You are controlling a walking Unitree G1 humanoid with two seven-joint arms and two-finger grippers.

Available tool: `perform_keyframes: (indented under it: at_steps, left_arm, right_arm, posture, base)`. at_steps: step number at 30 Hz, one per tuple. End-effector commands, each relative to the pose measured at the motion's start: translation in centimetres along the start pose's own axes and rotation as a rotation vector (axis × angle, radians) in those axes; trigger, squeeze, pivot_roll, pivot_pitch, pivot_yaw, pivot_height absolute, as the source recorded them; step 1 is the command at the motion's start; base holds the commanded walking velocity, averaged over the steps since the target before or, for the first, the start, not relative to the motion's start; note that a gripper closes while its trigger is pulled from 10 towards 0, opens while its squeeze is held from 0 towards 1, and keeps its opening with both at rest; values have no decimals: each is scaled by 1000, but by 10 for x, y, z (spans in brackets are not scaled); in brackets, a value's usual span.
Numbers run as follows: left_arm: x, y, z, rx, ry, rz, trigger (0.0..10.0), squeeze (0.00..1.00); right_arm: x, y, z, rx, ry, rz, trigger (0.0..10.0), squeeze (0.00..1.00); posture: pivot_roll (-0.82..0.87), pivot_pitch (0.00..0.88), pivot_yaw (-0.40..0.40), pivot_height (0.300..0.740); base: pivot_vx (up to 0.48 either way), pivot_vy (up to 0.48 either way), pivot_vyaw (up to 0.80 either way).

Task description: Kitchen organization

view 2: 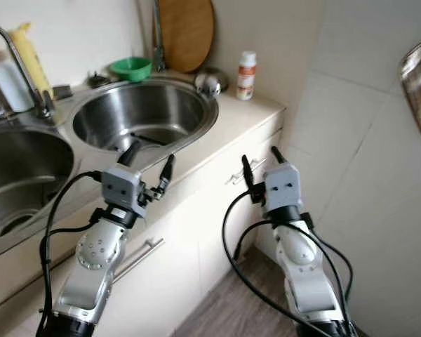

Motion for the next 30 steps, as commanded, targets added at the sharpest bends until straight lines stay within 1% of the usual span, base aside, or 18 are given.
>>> perform_keyframes:
  at_steps: [1, 3, 6, 9, 14, 18, 22, 23, 25, 30]
  left_arm:
    - [0, -2, -3, -21, 22, -18, 10000, 0]
    - [3, -9, -12, -67, 29, -29, 10000, 0]
    - [6, -11, -17, -92, 43, -37, 10000, 0]
    - [9, -11, -25, -129, 50, -44, 10000, 0]
    - [10, -11, -27, -138, 51, -51, 10000, 0]
    - [11, -11, -31, -154, 47, -57, 10000, 0]
    - [12, -11, -31, -155, 39, -55, 10000, 0]
    - [13, -11, -32, -156, 39, -57, 10000, 0]
    - [13, -10, -32, -156, 41, -58, 10000, 0]
    - [13, -10, -33, -157, 39, -56, 10000, 0]
  right_arm:
    - [-2, -1, -7, -46, -12, -3, 10000, 0]
    - [2, -3, -15, -92, -38, -37, 10000, 0]
    - [6, -2, -22, -144, -53, -76, 10000, 0]
    - [6, -1, -27, -173, -59, -72, 10000, 0]
    - [5, -1, -28, -187, -61, -67, 10000, 0]
    - [4, -4, -34, -226, -58, -59, 10000, 0]
    - [3, -4, -36, -241, -55, -58, 10000, 0]
    - [0, -4, -39, -256, -70, -38, 10000, 0]
    - [-1, -5, -40, -264, -70, -32, 10000, 0]
    - [-5, -6, -44, -291, -55, -17, 10000, 0]
  posture:
    - [44, 0, 7, 740]
    - [45, 0, 5, 740]
    - [47, 0, 2, 740]
    - [48, 0, 1, 740]
    - [42, 0, 0, 740]
    - [34, 0, 1, 740]
    - [34, 0, 1, 740]
    - [33, 0, 2, 740]
    - [34, 0, 2, 740]
    - [37, 0, 1, 740]
  base:
    - [0, 0, -800]
    - [0, 0, -800]
    - [0, 0, -800]
    - [0, 0, -800]
    - [0, -466, -800]
    - [0, -480, -800]
    - [0, -480, -800]
    - [0, -480, -712]
    - [0, -480, -513]
    - [0, -480, -634]
Point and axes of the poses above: a point about 5 cm out from each wrist's last joint towards the gripper, its own y axis pointing out of the wrist towards the gripper, its own z axis along the axis of the wrist's last joint, x = y × z, the point moved 1 cm from there along y, pointing out of the wrist towards the gripper, and after that the axes turned 5 degrees about -y, right-handed, at the moved point
